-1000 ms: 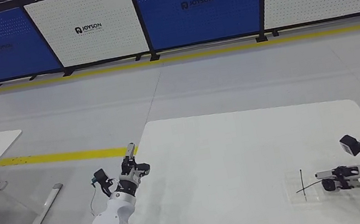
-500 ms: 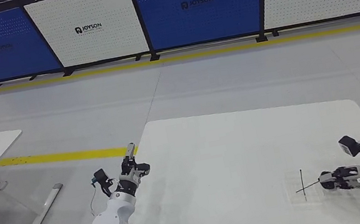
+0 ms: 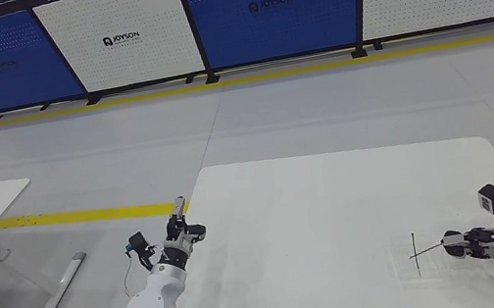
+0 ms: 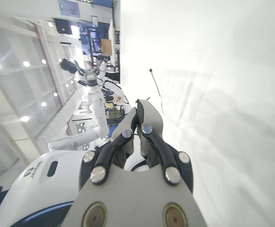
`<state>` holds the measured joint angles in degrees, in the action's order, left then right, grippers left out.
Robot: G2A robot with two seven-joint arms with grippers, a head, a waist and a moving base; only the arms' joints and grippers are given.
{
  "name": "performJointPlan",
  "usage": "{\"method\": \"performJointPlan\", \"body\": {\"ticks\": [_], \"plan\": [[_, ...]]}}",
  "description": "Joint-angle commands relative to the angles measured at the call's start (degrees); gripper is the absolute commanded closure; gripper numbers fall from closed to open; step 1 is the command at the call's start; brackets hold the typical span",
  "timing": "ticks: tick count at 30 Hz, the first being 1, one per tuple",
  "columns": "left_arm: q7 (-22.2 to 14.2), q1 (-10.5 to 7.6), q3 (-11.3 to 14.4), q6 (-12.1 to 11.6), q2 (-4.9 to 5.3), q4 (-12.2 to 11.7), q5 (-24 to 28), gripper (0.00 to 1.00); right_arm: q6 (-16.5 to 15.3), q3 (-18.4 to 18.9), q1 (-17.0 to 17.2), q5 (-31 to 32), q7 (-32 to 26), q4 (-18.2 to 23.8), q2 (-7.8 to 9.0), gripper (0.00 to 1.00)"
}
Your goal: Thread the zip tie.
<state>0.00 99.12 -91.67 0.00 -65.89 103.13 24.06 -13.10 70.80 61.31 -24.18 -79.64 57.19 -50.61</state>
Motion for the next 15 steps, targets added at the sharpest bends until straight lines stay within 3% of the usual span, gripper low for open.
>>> {"method": "performJointPlan", "body": {"ticks": [1,3,15], "plan": [[0.0,0.00,0.0,0.0,0.00,0.0,0.0,0.00,-0.8,0.3,1.1,-5.4,0.0,0.3,0.41,1.00],[0.0,0.00,0.0,0.0,0.00,0.0,0.0,0.00,0.3,0.5,1.4,-9.5,0.0,-0.5,0.78,1.00],[0.0,0.00,0.0,0.0,0.00,0.0,0.0,0.00,0.4,0.4,1.7,-9.4,0.7,-0.1,0.74,1.00]]}}
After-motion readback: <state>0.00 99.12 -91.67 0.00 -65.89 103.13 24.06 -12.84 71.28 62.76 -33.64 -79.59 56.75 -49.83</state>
